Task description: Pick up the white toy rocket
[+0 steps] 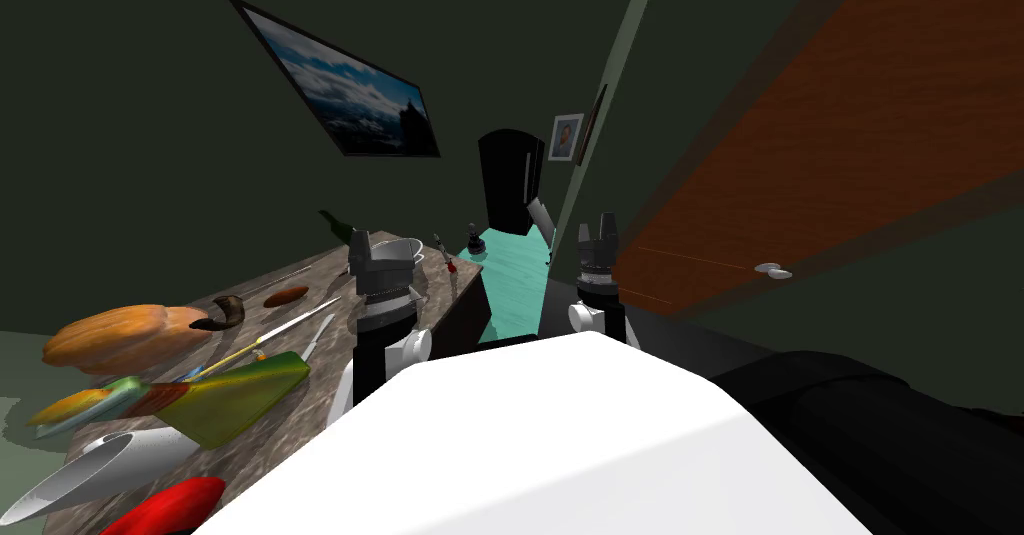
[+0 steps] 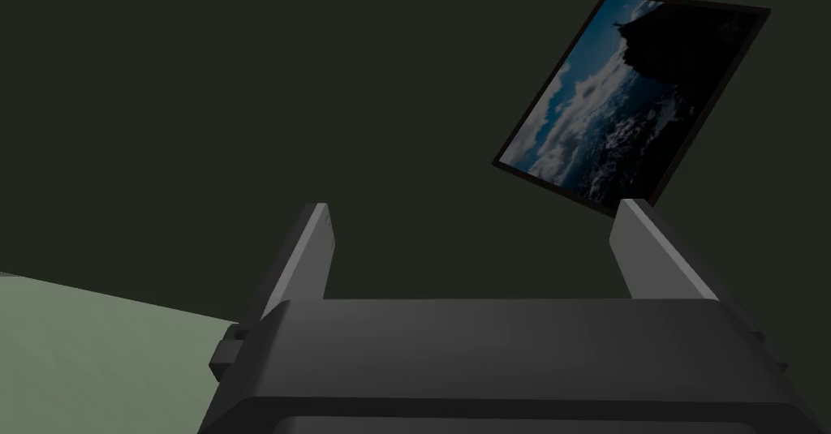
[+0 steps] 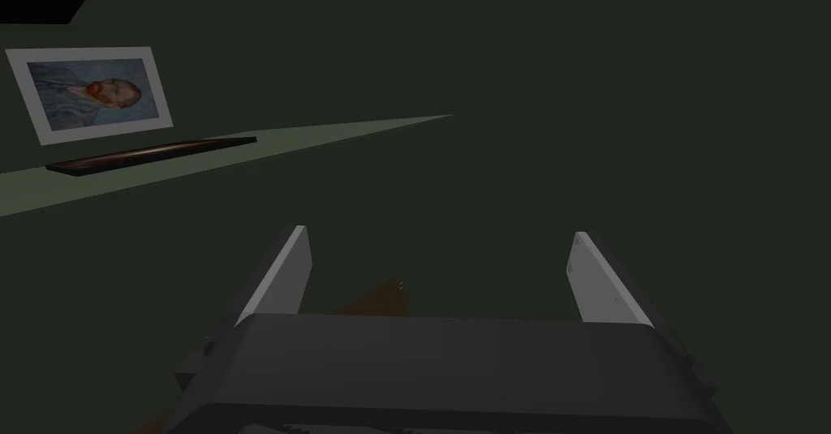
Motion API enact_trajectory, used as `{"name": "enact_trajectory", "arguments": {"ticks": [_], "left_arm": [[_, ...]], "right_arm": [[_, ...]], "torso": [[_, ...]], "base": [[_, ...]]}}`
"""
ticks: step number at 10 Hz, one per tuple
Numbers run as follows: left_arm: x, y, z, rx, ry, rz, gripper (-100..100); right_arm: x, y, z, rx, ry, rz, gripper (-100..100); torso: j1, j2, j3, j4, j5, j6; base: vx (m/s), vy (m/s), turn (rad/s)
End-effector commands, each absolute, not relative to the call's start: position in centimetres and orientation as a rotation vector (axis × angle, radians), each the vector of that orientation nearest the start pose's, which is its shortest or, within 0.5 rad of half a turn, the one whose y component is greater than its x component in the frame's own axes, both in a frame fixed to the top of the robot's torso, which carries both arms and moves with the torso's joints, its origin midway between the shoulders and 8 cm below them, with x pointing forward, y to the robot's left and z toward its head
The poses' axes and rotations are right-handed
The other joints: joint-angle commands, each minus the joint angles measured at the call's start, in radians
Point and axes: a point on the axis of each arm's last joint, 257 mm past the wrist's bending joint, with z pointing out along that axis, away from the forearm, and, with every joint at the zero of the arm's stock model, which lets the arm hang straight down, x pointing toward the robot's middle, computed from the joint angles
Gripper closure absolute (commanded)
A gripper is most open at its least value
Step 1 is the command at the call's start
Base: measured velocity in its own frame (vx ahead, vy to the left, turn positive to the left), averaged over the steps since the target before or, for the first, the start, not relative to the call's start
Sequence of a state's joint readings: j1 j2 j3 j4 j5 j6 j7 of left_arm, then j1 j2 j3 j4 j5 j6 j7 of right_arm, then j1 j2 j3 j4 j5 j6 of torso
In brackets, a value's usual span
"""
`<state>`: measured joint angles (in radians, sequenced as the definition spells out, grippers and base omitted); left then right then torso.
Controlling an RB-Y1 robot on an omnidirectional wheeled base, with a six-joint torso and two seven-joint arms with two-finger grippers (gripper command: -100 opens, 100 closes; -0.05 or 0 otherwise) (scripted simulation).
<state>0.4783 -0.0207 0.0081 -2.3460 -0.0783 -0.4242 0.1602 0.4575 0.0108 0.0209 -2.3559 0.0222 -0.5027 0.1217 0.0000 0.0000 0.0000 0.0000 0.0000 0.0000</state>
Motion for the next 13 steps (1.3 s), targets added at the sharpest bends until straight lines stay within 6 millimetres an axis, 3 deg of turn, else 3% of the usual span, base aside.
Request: {"name": "enact_trajectory", "arguments": {"ticks": [1,7,13], "left_arm": [[34.6,27.1,4.3,-0.667,0.620,-1.402,-100],[35.1,27.9,1.5,-0.717,0.727,-1.427,-100],[35.3,31.5,-3.2,-0.930,0.740,-1.475,-100]], "right_arm": [[32.9,-26.3,7.1,0.519,0.558,1.233,0],[32.9,-26.3,7.1,0.519,0.558,1.233,0],[32.9,-26.3,7.1,0.519,0.558,1.233,0]], "torso": [[0.000,0.000,0.000,0.000,0.000,0.000],[-0.007,-0.002,-0.001,0.000,-0.002,0.000],[-0.011,-0.006,-0.003,-0.001,-0.003,0.000]], "base": [[0.007,-0.020,0.010],[0.026,-0.090,0.032],[0.070,-0.158,0.064]]}}
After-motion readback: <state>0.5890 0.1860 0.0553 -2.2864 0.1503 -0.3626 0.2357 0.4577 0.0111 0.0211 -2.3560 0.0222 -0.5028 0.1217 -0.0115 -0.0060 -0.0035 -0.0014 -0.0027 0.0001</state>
